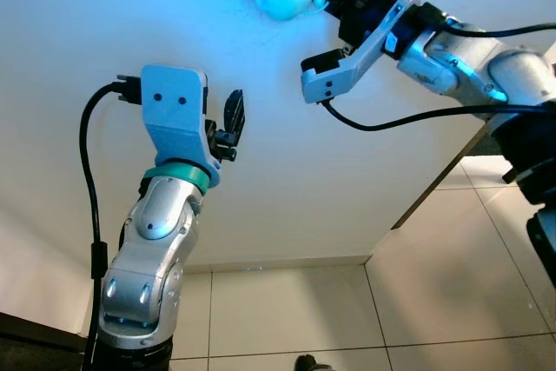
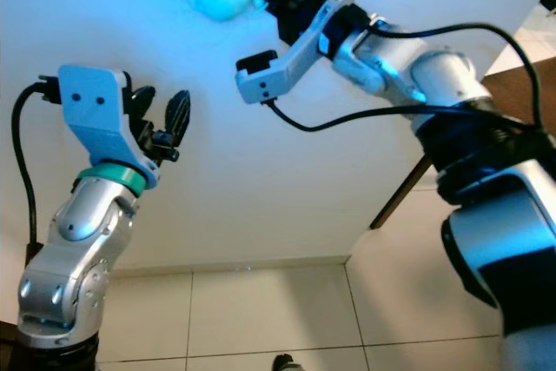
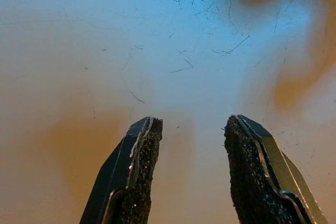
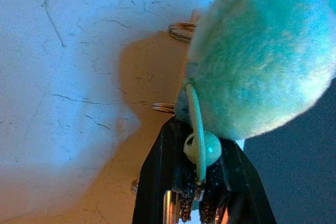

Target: Hang keys on a hook

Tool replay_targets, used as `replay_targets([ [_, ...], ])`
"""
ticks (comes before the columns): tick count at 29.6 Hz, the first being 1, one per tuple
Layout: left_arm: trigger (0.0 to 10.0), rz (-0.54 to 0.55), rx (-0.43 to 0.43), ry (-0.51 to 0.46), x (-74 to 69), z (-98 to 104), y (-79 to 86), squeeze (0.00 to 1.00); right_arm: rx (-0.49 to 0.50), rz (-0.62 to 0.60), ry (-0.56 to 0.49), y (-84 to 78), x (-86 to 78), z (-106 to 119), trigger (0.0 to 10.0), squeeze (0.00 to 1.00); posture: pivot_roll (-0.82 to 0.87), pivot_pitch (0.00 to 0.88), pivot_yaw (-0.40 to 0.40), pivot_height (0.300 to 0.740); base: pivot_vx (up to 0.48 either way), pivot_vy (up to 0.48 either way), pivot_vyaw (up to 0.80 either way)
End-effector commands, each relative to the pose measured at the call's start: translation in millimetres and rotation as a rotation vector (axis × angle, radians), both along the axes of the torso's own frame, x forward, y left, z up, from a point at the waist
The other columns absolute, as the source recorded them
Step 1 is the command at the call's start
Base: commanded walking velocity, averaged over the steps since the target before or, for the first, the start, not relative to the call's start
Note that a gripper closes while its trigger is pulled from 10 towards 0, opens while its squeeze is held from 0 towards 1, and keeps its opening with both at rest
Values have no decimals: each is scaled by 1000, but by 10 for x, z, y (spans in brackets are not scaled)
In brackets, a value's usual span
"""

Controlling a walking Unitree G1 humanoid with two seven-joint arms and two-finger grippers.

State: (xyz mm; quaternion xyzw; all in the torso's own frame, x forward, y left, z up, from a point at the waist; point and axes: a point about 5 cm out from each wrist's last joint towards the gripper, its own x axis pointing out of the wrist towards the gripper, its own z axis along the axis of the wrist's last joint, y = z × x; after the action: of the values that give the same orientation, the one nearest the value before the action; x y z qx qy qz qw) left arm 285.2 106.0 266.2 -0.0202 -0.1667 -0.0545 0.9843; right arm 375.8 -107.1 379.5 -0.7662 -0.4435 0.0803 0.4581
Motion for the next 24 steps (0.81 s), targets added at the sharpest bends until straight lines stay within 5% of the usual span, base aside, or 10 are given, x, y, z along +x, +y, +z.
replay_targets([
  [1, 10000, -6, -2, 7, 10, -18, -10, 0, -40, -20, 28, -26, 29, -71, 10000, 0, -73, 139, 108, 740, 0, 0, 0],
  [10, 10000, -2, -1, 9, 14, -18, -1, 0, -111, -10, 125, 3, 78, -318, 10000, 0, -65, 141, 109, 740, 0, 0, 0],
  [14, 10000, 1, 1, 9, 13, -18, 4, 0, -128, 108, 159, 108, 8, -399, 10000, 0, -65, 141, 106, 740, 0, 0, 0],
  [17, 10000, -1, 3, 11, 10, -24, -3, 0, -124, 338, 172, 239, -186, -427, 10000, 0, -67, 138, 108, 740, 0, 0, 0],
  [24, 10000, -3, 4, 10, 15, -21, -6, 0, -143, 348, 194, 245, -192, -477, 10000, 0, -68, 136, 108, 740, 0, 0, 0],
])
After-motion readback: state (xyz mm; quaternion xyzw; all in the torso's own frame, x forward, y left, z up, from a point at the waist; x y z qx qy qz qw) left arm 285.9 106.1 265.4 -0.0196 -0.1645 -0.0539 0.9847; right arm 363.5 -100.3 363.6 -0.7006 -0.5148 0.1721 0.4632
